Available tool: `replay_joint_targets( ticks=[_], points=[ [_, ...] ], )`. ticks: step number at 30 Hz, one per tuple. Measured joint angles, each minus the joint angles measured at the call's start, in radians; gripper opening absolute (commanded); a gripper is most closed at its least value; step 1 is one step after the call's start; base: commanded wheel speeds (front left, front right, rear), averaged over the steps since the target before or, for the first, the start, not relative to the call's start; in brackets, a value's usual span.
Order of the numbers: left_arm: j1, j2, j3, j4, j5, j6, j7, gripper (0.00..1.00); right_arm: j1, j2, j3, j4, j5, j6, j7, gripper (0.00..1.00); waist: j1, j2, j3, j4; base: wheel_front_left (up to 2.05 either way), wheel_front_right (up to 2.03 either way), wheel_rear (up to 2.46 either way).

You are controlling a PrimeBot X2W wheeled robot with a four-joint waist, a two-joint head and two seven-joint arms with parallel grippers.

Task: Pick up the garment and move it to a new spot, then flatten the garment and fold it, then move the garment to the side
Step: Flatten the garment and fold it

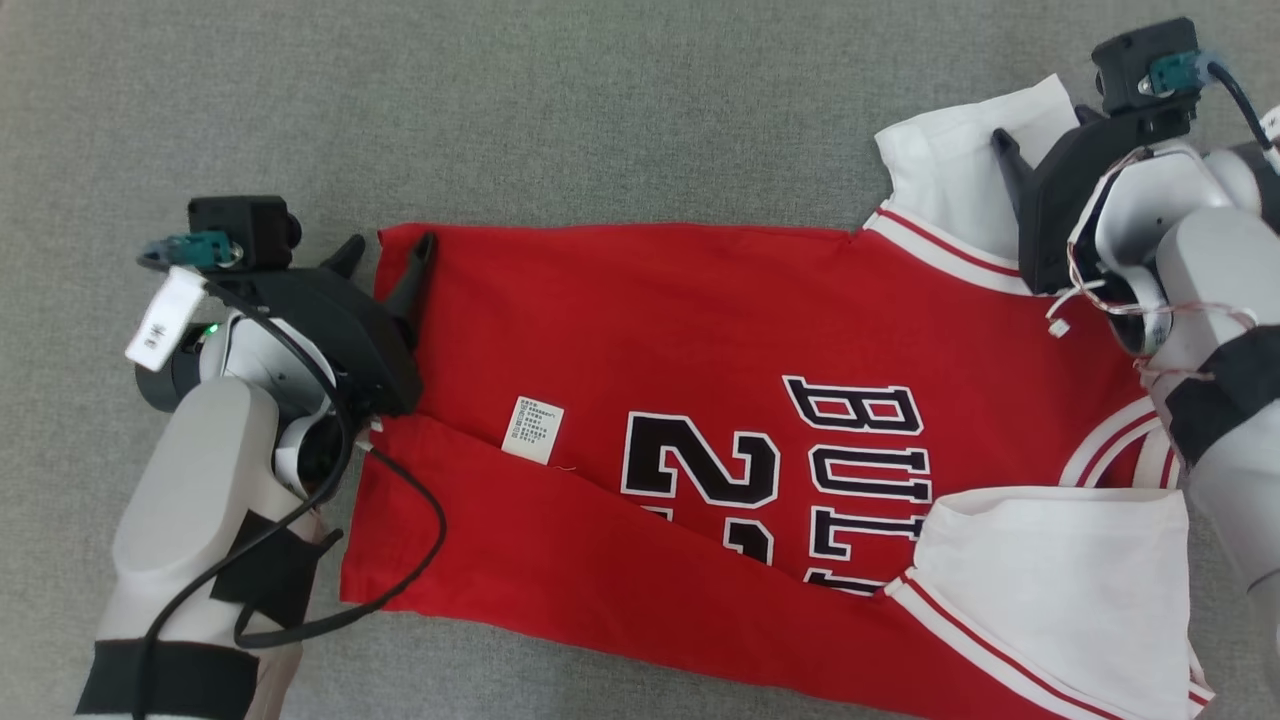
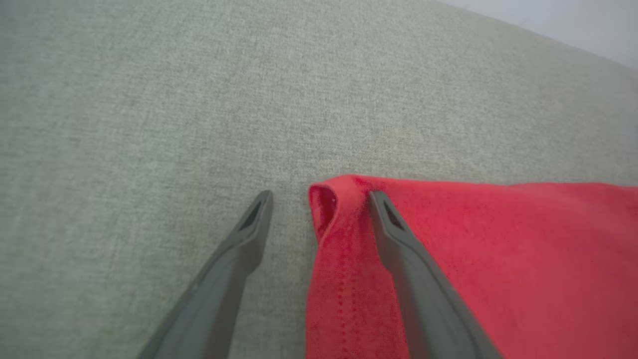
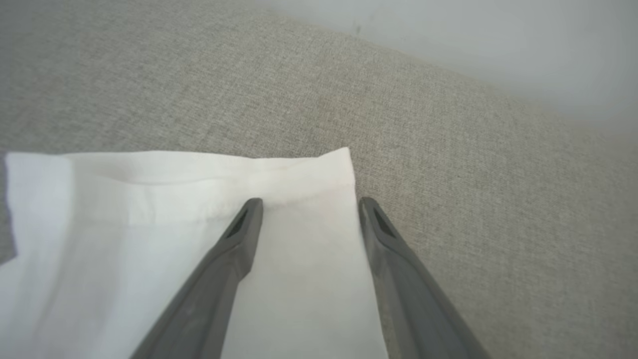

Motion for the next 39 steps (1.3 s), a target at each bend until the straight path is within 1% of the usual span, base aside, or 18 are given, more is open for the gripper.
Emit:
replay_joint_targets(
  ticks=[1, 3, 4, 5, 6, 7, 12, 17, 22, 26, 28, 29, 32, 34, 39],
  points=[
    [-0.007, -0.004, 0.006, 0.005, -0.018, 0.0, 0.0, 1.0, -0.014, 0.001, 0.001, 0.012, -0.01, -0.003, -0.002, 1.0, -0.0001, 0.0, 0.005, 0.001, 0.0, 0.0, 0.0],
    [-0.021, -0.009, 0.01, 0.015, -0.03, -0.001, 0.0, 1.0, -0.042, 0.004, 0.001, 0.033, -0.017, -0.019, -0.003, 0.99, -0.0001, -0.0001, 0.014, 0.004, 0.0, 0.0, 0.0],
    [-0.025, -0.009, 0.01, 0.022, -0.031, -0.008, 0.0, 1.0, -0.054, 0.004, 0.005, 0.048, -0.028, -0.024, -0.004, 0.71, -0.0001, 0.0, 0.018, 0.004, 0.0, 0.0, 0.0],
    [-0.032, -0.009, 0.009, 0.028, -0.031, -0.009, -0.001, 0.8, -0.062, 0.005, 0.006, 0.056, -0.035, -0.024, -0.008, 0.5, -0.0001, -0.0001, 0.023, 0.004, 0.0, 0.0, 0.0],
    [-0.04, -0.01, 0.013, 0.033, -0.038, -0.008, -0.003, 0.23, -0.07, 0.007, 0.01, 0.064, -0.038, -0.024, -0.012, 0.0, -0.0001, -0.0001, 0.027, 0.005, 0.0, 0.0, 0.0],
    [-0.045, -0.01, 0.012, 0.037, -0.039, -0.008, -0.004, 0.0, -0.078, 0.009, 0.012, 0.075, -0.038, -0.024, -0.013, 0.0, -0.0001, -0.0001, 0.031, 0.005, 0.0, 0.0, 0.0],
    [-0.068, -0.005, 0.011, 0.075, -0.04, -0.008, -0.026, 0.0, -0.098, 0.013, 0.014, 0.116, -0.038, -0.022, -0.064, 0.0, 0.0, -0.0001, 0.038, 0.004, 0.0, 0.0, 0.0],
    [-0.079, -0.002, -0.003, 0.103, -0.034, -0.009, -0.056, 0.0, -0.098, 0.014, 0.011, 0.151, -0.038, -0.01, -0.123, 0.0, 0.0, 0.0, 0.023, 0.002, 0.0, 0.0, 0.0],
    [-0.082, 0.005, -0.012, 0.109, -0.023, -0.016, -0.105, 0.0, -0.107, 0.01, -0.016, 0.164, -0.028, 0.004, -0.206, 0.0, 0.0, 0.0, 0.006, 0.0, 0.0, 0.0, 0.0],
    [-0.083, 0.026, -0.012, 0.117, -0.018, -0.016, -0.159, 0.0, -0.138, 0.002, -0.032, 0.18, -0.018, 0.014, -0.286, 0.0, 0.0, 0.0, -0.015, -0.005, 0.0, 0.0, 0.0],
    [-0.083, 0.032, -0.012, 0.12, -0.015, -0.016, -0.187, 0.0, -0.138, 0.002, -0.045, 0.193, -0.005, 0.023, -0.323, 0.0, 0.0, 0.0, -0.03, -0.011, 0.0, 0.0, 0.0],
    [-0.081, 0.032, -0.024, 0.124, -0.008, -0.016, -0.212, 0.0, -0.131, 0.009, -0.051, 0.207, 0.011, 0.04, -0.363, 0.0, 0.0, 0.0, -0.044, -0.017, 0.0, 0.0, 0.0],
    [-0.078, 0.028, -0.036, 0.124, 0.001, -0.016, -0.244, 0.0, -0.106, 0.013, -0.059, 0.211, 0.029, 0.056, -0.412, 0.0, 0.0, 0.0, -0.06, -0.023, 0.0, 0.0, 0.0],
    [-0.075, 0.027, -0.041, 0.124, 0.001, -0.017, -0.261, 0.0, -0.08, 0.017, -0.078, 0.211, 0.055, 0.066, -0.445, 0.0, 0.0, 0.0, -0.073, -0.026, 0.0, 0.0, 0.0],
    [-0.044, 0.033, -0.034, 0.127, -0.008, -0.017, -0.291, 0.0, -0.009, 0.013, -0.086, 0.2, 0.097, 0.099, -0.519, 0.0, 0.0, -0.0001, -0.11, -0.032, 0.0, 0.0, 0.0]
  ],
)
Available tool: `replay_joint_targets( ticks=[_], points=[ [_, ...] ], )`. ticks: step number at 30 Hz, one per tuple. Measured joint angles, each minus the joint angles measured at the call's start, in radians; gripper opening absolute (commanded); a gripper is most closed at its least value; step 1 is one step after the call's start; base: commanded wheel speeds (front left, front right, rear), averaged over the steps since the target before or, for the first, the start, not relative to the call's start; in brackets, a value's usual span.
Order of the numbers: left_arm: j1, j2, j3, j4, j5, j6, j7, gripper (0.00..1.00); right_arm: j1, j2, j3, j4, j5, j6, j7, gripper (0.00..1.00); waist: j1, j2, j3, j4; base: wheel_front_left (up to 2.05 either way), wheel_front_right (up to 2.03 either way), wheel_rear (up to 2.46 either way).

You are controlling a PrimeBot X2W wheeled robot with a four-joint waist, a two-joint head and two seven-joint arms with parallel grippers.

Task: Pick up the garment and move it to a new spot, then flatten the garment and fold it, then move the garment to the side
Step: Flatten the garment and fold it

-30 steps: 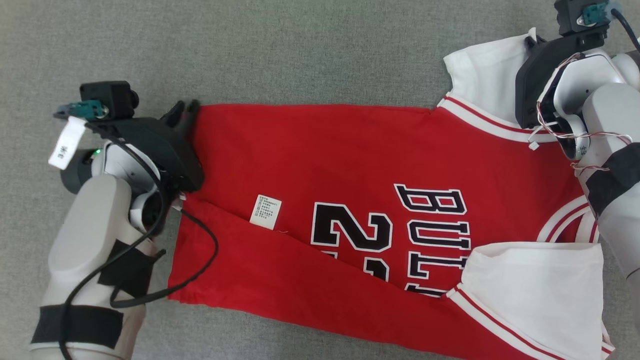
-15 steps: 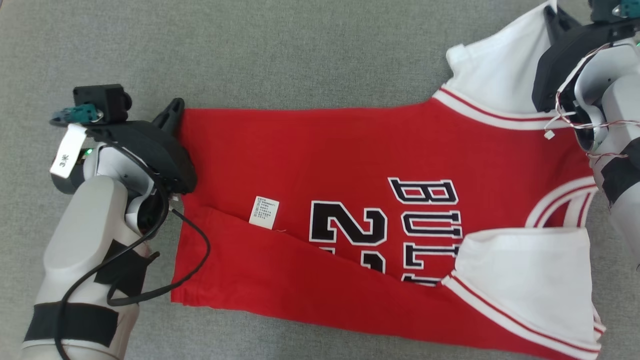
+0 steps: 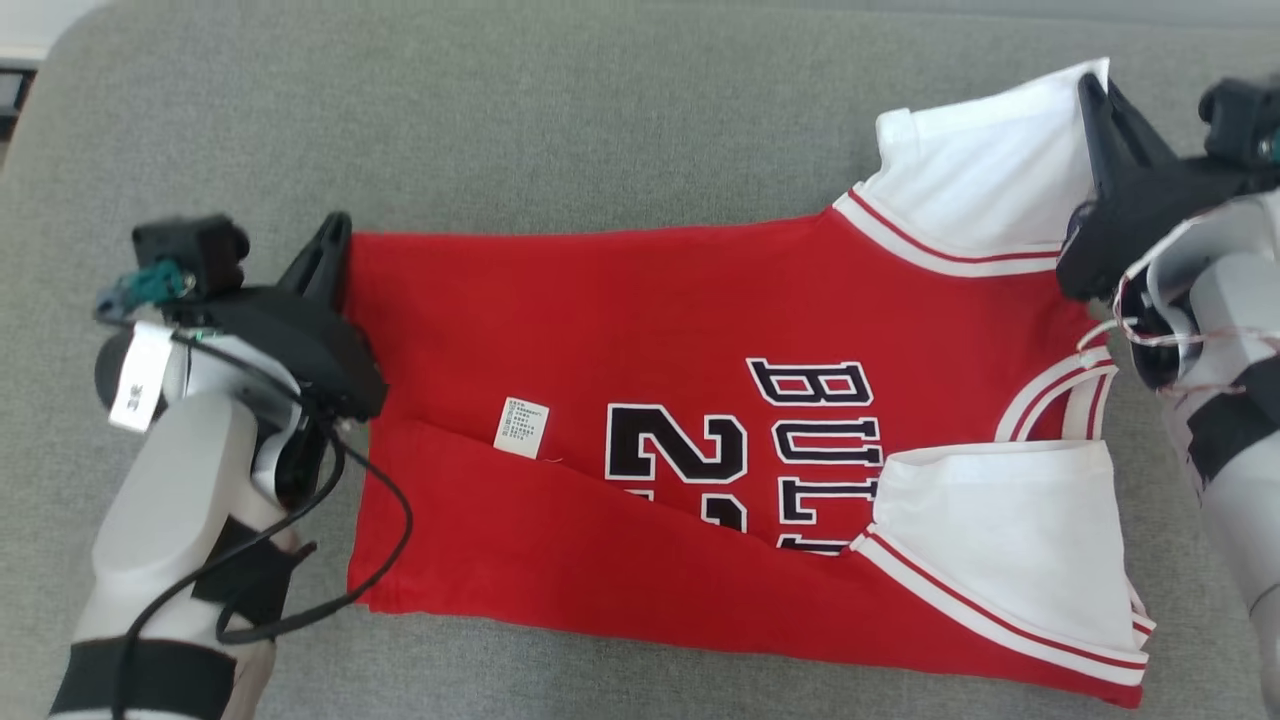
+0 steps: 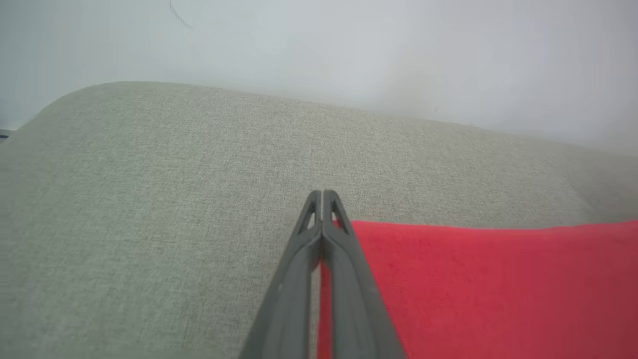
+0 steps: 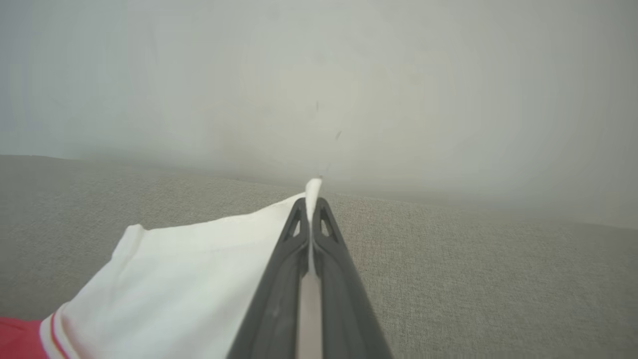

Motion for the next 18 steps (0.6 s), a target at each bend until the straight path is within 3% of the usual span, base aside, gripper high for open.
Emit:
replay_joint_targets(
  ticks=[6, 10, 13, 18],
  points=[
    [0.072, 0.033, 0.012, 0.007, -0.037, 0.0, -0.019, 0.0, 0.105, -0.006, 0.001, -0.067, 0.073, 0.007, -0.039, 0.0, -0.0001, 0.0, -0.051, -0.013, 0.0, 0.0, 0.0],
    [0.126, 0.048, -0.017, -0.01, -0.063, 0.0, -0.022, 0.0, 0.215, -0.044, 0.136, -0.207, 0.151, 0.007, -0.038, 0.0, -0.0001, 0.0, -0.086, -0.028, 0.0, 0.0, 0.0],
    [0.176, 0.048, -0.058, -0.05, -0.093, 0.0, -0.019, 0.0, 0.342, -0.113, 0.246, -0.361, 0.272, 0.007, -0.038, 0.0, -0.0001, 0.0, -0.12, -0.042, 0.0, 0.0, 0.0],
    [0.236, 0.074, -0.092, -0.095, -0.123, 0.0, 0.003, 0.0, 0.442, -0.228, 0.343, -0.493, 0.368, 0.007, -0.027, 0.0, -0.0002, -0.0001, -0.156, -0.056, 0.0, 0.0, 0.0]
  ],
)
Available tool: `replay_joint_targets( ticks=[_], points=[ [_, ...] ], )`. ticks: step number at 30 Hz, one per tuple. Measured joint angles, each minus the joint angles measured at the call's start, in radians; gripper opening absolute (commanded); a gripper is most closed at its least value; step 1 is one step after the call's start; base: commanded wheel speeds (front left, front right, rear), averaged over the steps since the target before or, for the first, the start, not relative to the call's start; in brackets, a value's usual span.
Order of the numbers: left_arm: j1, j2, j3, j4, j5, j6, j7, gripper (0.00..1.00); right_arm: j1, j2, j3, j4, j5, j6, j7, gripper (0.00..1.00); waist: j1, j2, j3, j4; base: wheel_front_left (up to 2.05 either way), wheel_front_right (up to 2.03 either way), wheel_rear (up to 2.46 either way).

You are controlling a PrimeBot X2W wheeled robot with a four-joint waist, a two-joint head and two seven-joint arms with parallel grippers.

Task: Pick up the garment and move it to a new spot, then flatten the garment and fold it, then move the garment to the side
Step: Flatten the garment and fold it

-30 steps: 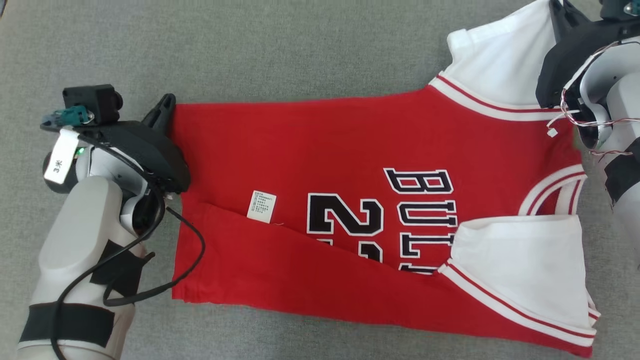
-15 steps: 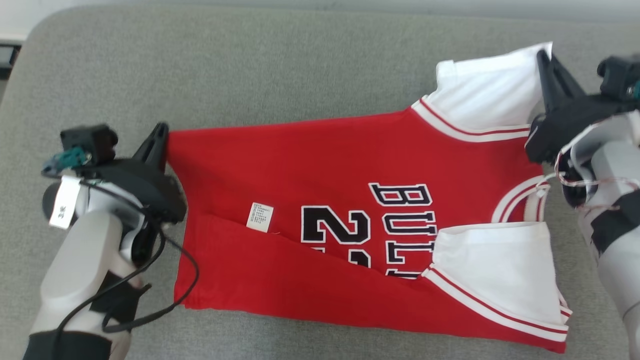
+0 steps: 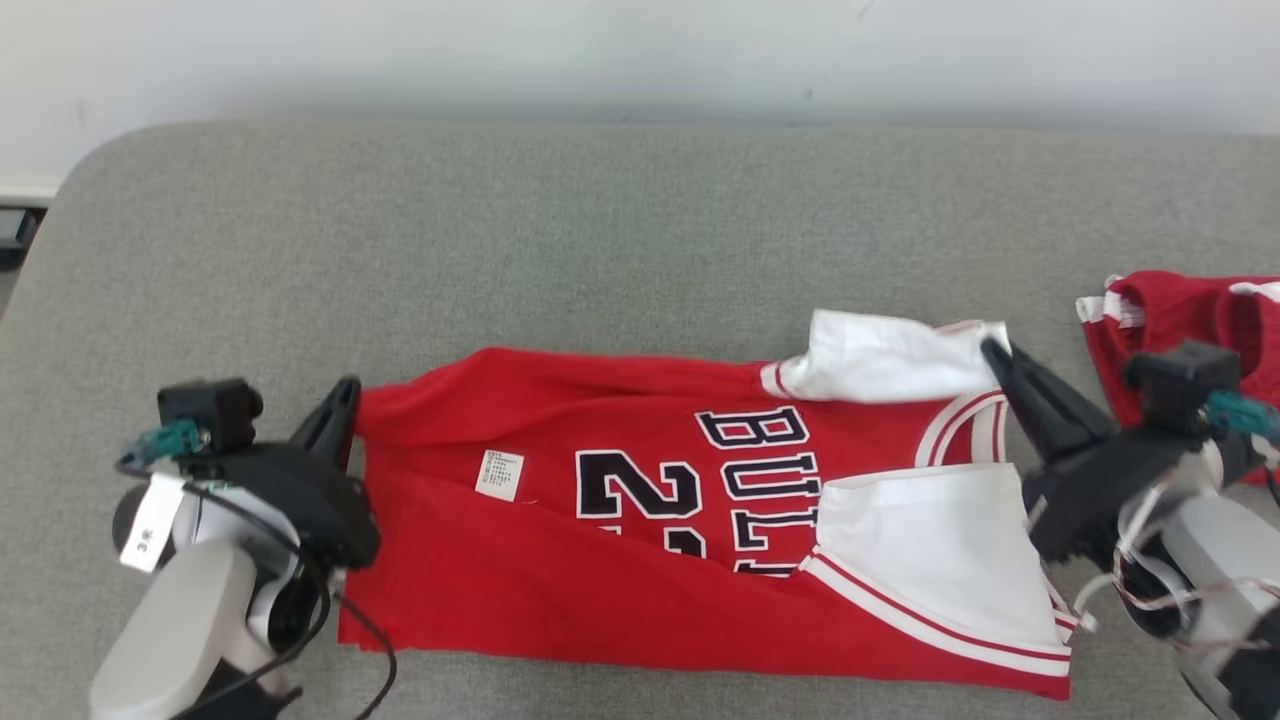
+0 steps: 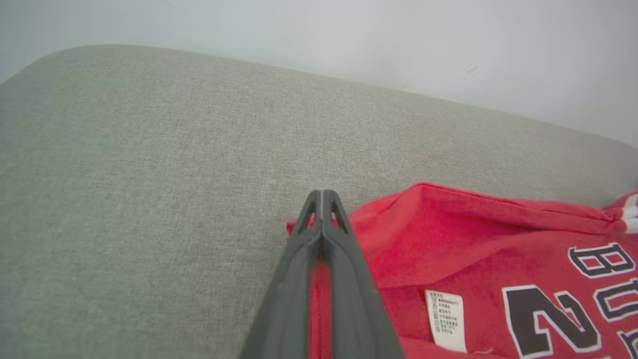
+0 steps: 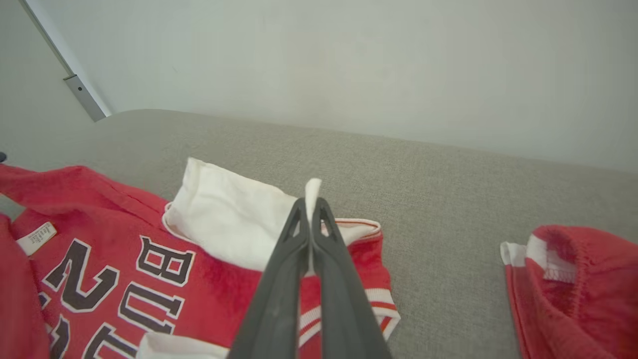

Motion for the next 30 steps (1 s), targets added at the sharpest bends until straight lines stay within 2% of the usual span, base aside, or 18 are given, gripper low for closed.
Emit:
replay_joint_targets(
  ticks=[5, 11, 17, 23, 30],
  points=[
    [0.059, 0.026, -0.03, -0.038, -0.034, 0.0, 0.026, 0.0, 0.058, -0.096, 0.073, -0.108, 0.083, 0.0, 0.028, 0.0, 0.0, -0.0001, -0.022, -0.007, 0.0, 0.0, 0.0],
    [0.099, 0.028, -0.054, -0.083, -0.054, 0.0, 0.042, 0.0, 0.107, -0.16, 0.111, -0.184, 0.165, 0.0, 0.043, 0.0, 0.0002, -0.0001, -0.033, -0.003, 0.0, 0.0, 0.0],
    [0.147, 0.057, -0.086, -0.136, -0.092, 0.0, 0.08, 0.0, 0.157, -0.232, 0.158, -0.236, 0.256, 0.0, 0.107, 0.0, 0.0001, 0.0, -0.041, 0.007, 0.0, 0.0, 0.0],
    [0.159, 0.077, -0.081, -0.156, -0.092, 0.0, 0.103, 0.0, 0.169, -0.26, 0.191, -0.23, 0.277, 0.0, 0.172, 0.0, 0.0002, 0.0, -0.041, 0.014, 0.0, 0.0, 0.0],
    [0.16, 0.081, -0.087, -0.142, -0.088, 0.001, 0.132, 0.0, 0.173, -0.262, 0.232, -0.217, 0.309, 0.0, 0.245, 0.0, 0.0002, 0.0, -0.045, 0.018, 0.0, 0.0, 0.0]
  ],
)
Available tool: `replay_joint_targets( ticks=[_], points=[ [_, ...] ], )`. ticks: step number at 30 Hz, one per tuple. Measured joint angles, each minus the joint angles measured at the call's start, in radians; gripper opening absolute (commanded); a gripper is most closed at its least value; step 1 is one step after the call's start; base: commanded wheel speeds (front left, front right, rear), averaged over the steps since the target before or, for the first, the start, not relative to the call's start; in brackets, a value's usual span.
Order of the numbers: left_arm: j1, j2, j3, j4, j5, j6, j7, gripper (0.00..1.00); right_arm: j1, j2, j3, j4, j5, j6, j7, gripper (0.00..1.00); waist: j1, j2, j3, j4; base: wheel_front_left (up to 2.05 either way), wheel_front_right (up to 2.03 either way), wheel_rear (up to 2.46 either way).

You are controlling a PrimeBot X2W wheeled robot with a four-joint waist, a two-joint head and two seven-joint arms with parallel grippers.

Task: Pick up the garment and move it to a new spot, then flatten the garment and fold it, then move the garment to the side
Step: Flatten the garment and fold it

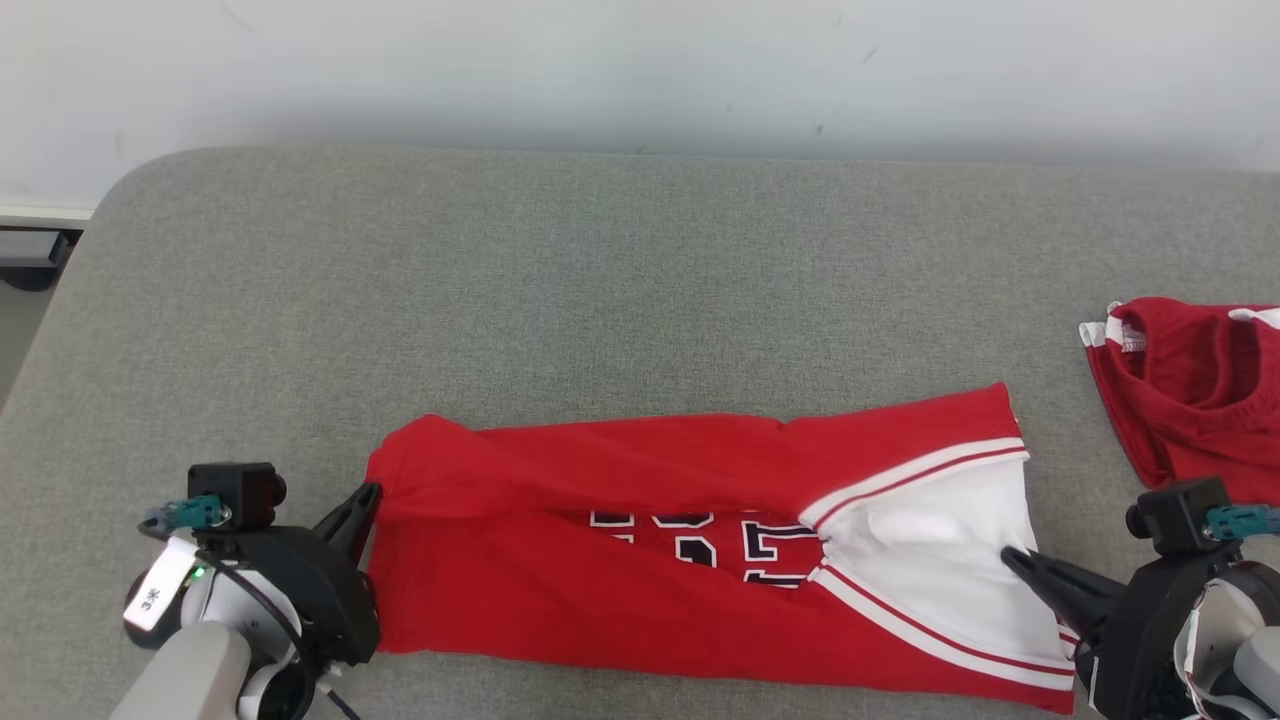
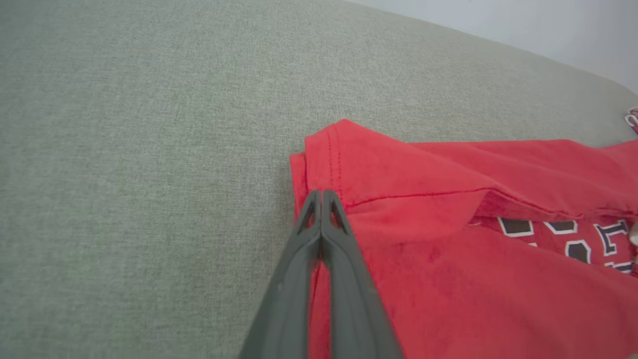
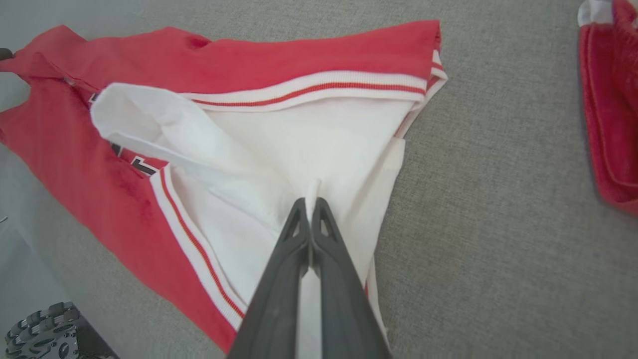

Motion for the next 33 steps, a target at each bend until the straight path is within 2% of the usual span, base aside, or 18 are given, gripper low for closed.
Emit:
replay_joint_targets(
  ticks=[5, 11, 12, 13, 14, 15, 25, 27, 32, 33],
  points=[
    [0.008, -0.019, -0.008, 0.006, -0.011, 0.0, 0.024, 0.0, 0.0, 0.003, 0.018, 0.028, 0.001, 0.0, 0.038, 0.0, -0.0001, 0.0, -0.004, -0.004, 0.0, 0.0, 0.0],
    [0.019, -0.013, -0.027, 0.013, 0.006, 0.009, 0.051, 0.0, -0.002, 0.01, 0.03, 0.052, 0.001, 0.0, 0.064, 0.0, 0.0, 0.0, -0.008, -0.004, 0.0, 0.0, 0.0],
    [0.019, -0.014, -0.027, 0.013, 0.006, 0.009, 0.052, 0.0, -0.002, 0.013, 0.03, 0.056, 0.001, 0.0, 0.069, 0.17, -0.0001, 0.0, -0.009, -0.004, 0.0, 0.0, 0.0],
    [0.019, -0.015, -0.026, 0.013, 0.005, 0.009, 0.052, 0.04, -0.003, 0.016, 0.029, 0.061, 0.001, 0.0, 0.068, 0.95, 0.0, 0.0, -0.01, -0.004, 0.0, 0.0, 0.0],
    [0.019, -0.017, -0.022, 0.012, 0.0, 0.009, 0.051, 0.49, -0.004, 0.022, 0.025, 0.068, 0.003, 0.0, 0.065, 1.0, 0.0, 0.0, -0.011, -0.004, 0.0, 0.0, 0.0],
    [0.02, -0.023, -0.015, 0.012, -0.007, 0.011, 0.051, 1.0, -0.005, 0.029, 0.02, 0.073, 0.014, 0.0, 0.06, 1.0, 0.0, 0.0, -0.014, -0.004, 0.0, 0.0, 0.0],
    [0.063, -0.023, 0.038, -0.053, -0.013, 0.056, -0.032, 1.0, 0.003, 0.052, -0.078, 0.034, 0.141, 0.0, -0.045, 1.0, -0.0001, 0.0, -0.061, -0.008, 0.0, 0.0, 0.0],
    [0.073, -0.023, 0.044, -0.073, -0.012, 0.081, -0.06, 1.0, 0.007, 0.052, -0.094, 0.034, 0.132, -0.002, -0.075, 1.0, 0.0, 0.0, -0.072, -0.01, 0.0, 0.0, 0.0],
    [0.102, -0.02, 0.048, -0.142, 0.027, 0.14, -0.135, 1.0, 0.03, 0.052, -0.109, 0.04, 0.094, -0.059, -0.135, 1.0, -0.0001, 0.0001, -0.094, -0.013, 0.0, 0.0, 0.0],
    [0.123, -0.013, 0.048, -0.174, 0.061, 0.165, -0.165, 1.0, 0.042, 0.051, -0.109, 0.035, 0.076, -0.081, -0.155, 1.0, -0.0001, 0.0, -0.1, -0.014, 0.0, 0.0, 0.0]
  ],
)
